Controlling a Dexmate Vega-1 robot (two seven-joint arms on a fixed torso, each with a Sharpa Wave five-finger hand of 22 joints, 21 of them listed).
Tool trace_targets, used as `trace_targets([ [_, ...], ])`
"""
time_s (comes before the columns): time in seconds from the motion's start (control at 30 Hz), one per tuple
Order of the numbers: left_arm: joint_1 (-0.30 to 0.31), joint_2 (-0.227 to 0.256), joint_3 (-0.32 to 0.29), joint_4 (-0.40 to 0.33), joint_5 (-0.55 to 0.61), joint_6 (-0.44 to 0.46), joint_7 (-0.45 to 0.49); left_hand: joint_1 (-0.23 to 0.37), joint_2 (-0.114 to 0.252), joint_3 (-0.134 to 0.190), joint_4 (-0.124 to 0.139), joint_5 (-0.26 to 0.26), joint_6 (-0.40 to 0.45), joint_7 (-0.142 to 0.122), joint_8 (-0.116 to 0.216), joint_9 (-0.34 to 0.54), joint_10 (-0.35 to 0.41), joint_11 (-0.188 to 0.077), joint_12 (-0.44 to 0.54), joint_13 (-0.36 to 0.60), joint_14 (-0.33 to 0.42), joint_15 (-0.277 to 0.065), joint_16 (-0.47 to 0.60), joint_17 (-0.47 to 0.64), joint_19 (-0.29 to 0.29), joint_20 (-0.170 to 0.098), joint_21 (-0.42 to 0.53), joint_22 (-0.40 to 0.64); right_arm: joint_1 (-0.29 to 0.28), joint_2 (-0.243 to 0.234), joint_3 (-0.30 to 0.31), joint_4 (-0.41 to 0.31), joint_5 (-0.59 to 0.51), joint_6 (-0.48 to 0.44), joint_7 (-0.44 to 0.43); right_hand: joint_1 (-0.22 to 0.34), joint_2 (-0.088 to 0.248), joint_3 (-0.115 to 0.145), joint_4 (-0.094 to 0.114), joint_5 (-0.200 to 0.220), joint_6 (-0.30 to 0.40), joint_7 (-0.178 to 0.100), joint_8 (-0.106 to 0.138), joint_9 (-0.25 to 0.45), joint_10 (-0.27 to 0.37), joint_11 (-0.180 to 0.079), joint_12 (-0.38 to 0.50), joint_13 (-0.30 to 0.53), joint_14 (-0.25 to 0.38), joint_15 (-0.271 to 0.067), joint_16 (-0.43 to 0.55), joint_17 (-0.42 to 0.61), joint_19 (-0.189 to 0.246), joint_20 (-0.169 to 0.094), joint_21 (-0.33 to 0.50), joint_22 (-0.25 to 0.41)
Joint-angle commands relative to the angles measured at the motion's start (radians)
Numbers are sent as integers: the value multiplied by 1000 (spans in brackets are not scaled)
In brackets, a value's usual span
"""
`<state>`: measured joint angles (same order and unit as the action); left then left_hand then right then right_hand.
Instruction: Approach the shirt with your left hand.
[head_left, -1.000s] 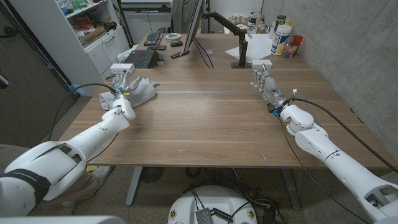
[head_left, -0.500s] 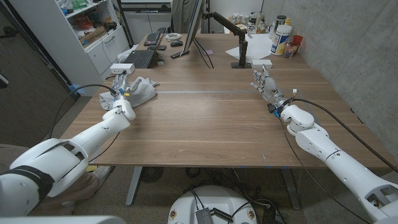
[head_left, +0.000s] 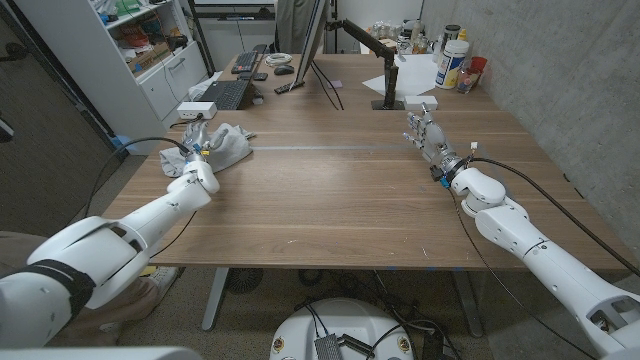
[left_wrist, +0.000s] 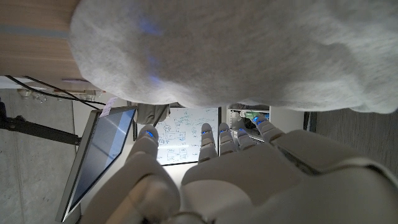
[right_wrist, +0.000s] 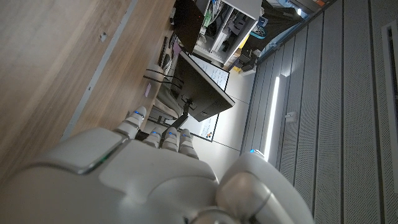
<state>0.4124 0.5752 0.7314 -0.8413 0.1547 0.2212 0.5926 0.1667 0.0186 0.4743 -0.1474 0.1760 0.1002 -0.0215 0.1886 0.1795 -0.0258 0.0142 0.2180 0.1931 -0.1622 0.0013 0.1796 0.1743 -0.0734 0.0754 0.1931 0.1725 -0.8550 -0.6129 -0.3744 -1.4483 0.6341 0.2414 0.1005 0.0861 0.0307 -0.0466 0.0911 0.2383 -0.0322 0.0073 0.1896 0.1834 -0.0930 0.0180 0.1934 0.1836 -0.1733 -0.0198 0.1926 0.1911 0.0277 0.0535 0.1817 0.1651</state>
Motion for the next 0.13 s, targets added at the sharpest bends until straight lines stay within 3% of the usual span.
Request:
trace_targets([
  [0.03, -18, -21, 15, 49, -16, -23, 7, 12, 1, 6, -1, -2, 4, 3, -2, 1, -9, 0, -1, 5, -8, 2, 2, 2, -2, 7, -1, 1, 2, -1, -2, 2, -3, 0, 1, 6, 8, -1, -3, 1, 4, 3, 6, 3, 1, 1, 1, 4, -18, 6, 3, 0, -4, 4, 4, 3],
  [0.13, -20, -19, 17, 49, -15, -26, 11, 12, 1, 6, -1, -2, 4, 3, -2, 1, -8, 0, -1, 5, -7, 1, 2, 2, -1, 6, -1, 1, 8, 1, -4, 8, -5, 2, 5, 7, 8, -1, -3, 1, 5, 3, 6, 3, 2, 1, 1, 4, -18, 6, 4, 0, -4, 4, 4, 3],
])
